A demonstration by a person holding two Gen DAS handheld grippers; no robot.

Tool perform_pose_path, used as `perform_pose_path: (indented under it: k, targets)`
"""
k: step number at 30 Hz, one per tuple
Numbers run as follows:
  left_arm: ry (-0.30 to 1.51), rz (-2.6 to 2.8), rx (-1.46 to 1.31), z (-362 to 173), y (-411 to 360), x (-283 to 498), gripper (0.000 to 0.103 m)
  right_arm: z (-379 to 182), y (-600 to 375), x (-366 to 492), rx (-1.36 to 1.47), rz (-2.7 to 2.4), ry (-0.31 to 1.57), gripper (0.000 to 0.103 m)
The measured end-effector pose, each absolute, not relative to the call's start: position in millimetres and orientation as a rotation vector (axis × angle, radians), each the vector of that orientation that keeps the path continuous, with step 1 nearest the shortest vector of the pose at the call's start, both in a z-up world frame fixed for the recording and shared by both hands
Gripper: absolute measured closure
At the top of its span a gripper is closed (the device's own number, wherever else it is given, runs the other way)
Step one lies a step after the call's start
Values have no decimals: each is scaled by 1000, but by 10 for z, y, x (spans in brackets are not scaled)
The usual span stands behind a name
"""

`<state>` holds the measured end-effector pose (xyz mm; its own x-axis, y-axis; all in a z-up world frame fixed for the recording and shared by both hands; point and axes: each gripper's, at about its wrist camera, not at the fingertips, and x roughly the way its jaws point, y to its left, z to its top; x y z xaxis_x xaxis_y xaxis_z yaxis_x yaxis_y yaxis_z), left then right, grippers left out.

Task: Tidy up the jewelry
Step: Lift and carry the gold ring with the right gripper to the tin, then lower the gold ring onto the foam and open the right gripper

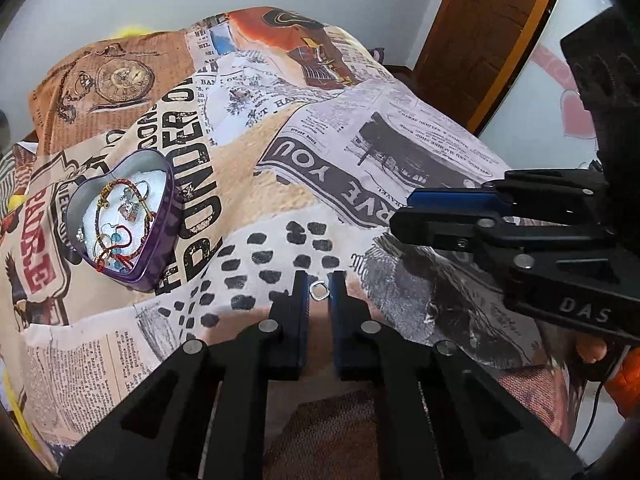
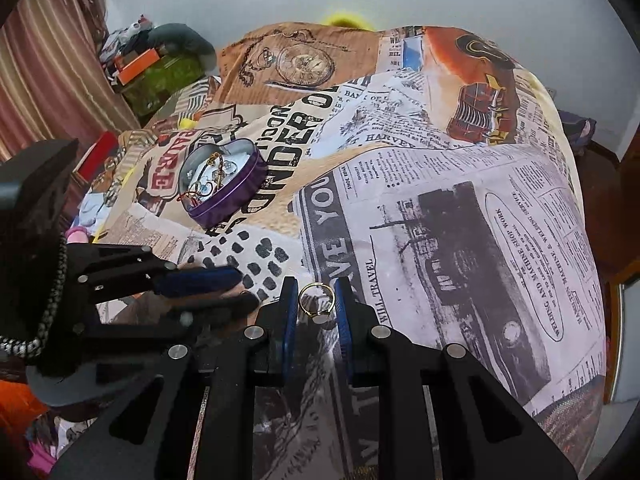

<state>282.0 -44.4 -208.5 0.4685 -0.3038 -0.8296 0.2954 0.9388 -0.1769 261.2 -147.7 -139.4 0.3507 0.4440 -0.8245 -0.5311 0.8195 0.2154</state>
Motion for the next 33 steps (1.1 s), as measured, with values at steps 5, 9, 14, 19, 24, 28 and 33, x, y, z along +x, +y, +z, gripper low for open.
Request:
perform_pose_path:
  k: [5,9,14,19,24,28,33]
  targets:
    - [996,-343,-9,-2030,-410,2778,94,-1335,-1473,2600,-88,633,1018,86]
    - [964,-306,-46,-1924,-242,2758,94,-1221,-1454,2585,-84,634,990,86]
    - [913,-262,-71,-1724,36,2726,94,-1044,-1344,2583,-90,647,945,86]
    - [852,-208,-93,-1498,354,2694,94,-896,-1162,2600,-91,674,905,86]
    - [811,-159,-117,-1360,657,2686,94,-793,-923,2649,-87,712,880,86]
    - [798,-133,-120,-1339,815,2700,94,-756,-740,2704,-84,736,871,86]
    - [800,-123,-134,-1394,924,2786,94,-772,-567,2782,-90,752,872,86]
